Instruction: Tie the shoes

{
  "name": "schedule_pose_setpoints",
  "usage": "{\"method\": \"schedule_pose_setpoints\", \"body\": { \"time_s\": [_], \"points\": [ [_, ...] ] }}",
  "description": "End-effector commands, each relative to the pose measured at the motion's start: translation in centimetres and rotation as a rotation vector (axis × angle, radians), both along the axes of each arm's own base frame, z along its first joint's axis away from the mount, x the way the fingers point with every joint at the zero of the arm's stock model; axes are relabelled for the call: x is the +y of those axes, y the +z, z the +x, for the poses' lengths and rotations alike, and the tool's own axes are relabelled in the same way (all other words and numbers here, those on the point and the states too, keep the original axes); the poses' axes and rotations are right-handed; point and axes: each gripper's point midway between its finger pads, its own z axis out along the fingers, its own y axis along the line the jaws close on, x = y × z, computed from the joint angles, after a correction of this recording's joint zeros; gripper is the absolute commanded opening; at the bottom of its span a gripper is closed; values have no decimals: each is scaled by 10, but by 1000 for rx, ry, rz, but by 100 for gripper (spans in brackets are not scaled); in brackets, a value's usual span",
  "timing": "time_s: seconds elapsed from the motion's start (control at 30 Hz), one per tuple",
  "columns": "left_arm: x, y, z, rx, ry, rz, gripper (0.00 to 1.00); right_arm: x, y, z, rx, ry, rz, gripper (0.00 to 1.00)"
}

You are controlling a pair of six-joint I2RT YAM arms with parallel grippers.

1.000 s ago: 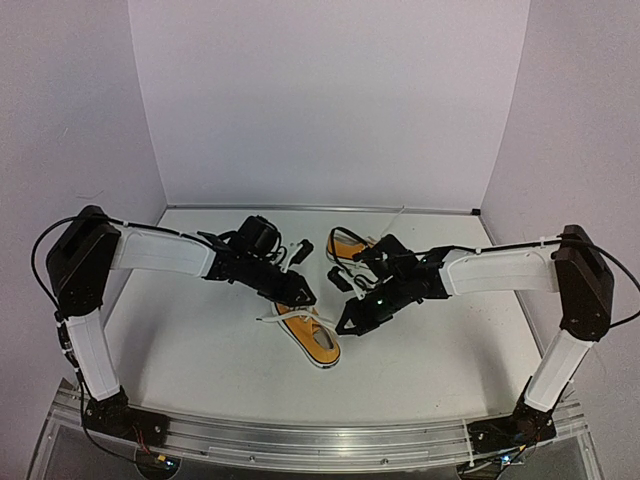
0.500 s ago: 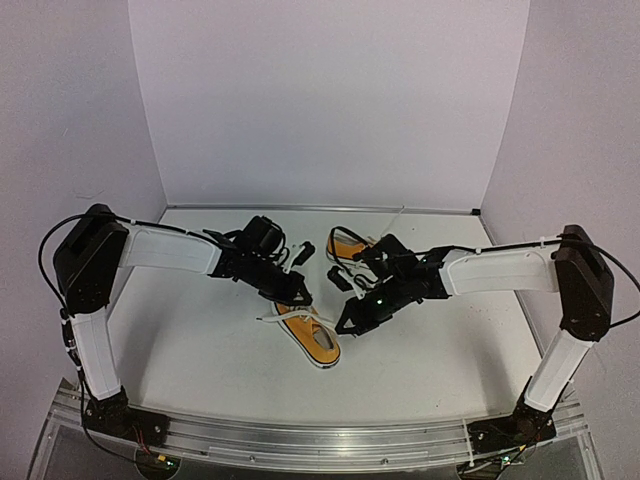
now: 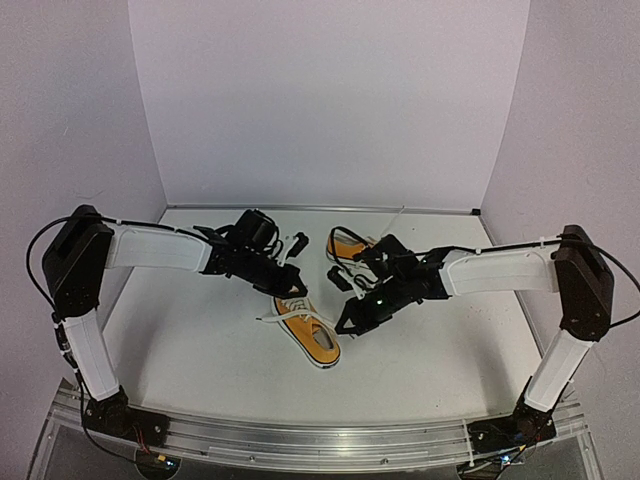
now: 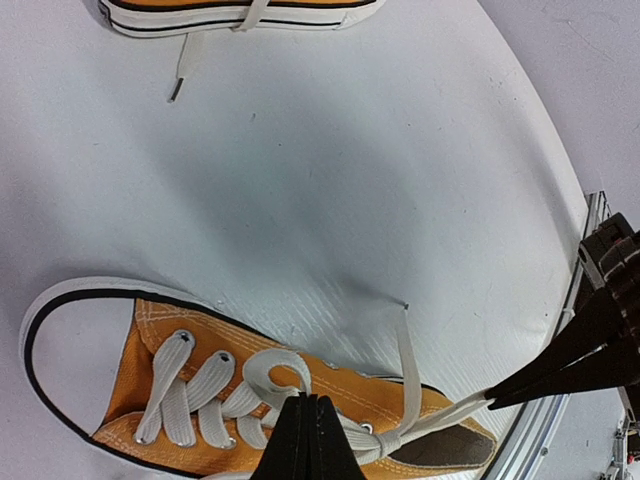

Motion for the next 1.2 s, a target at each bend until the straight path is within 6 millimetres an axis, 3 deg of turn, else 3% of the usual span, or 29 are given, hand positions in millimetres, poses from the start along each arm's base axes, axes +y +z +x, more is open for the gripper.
{"method": "schedule_pose_setpoints", "body": {
  "time_s": [0.0, 0.4, 0.53, 0.67, 1.17],
  "points": [
    [14, 22, 15, -65, 61, -20, 0, -3, 1, -5, 0, 1, 4, 0],
    [25, 21, 15, -65, 60, -14, 2, -5, 2, -8, 4, 2, 9, 0],
    [30, 26, 13, -73, 75, -42, 33, 0, 7, -5, 0, 5, 26, 0],
    [32, 25, 11, -55, 85, -68, 49, 4, 6, -3, 2, 8, 31, 0],
    [-2, 5, 0, 33, -10, -107, 62, 3, 6, -2, -1, 2, 31, 0]
  ]
}}
